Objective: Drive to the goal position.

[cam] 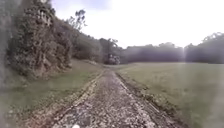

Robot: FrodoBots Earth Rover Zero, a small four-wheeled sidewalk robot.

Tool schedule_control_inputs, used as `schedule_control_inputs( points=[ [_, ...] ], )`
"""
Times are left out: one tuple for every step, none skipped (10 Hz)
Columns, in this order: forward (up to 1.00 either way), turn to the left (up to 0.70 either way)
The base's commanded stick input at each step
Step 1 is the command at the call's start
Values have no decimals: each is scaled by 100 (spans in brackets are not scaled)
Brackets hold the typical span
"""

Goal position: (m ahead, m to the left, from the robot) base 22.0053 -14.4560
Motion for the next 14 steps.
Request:
schedule_control_inputs(
  points=[
    [85, 0],
    [85, 0],
    [85, 3],
    [85, 23],
    [85, 30],
    [85, 0],
    [85, 0],
    [85, 0],
    [85, -1],
    [85, -9],
    [85, -22],
    [85, -30],
    [85, -8],
    [85, 0]
  ],
)
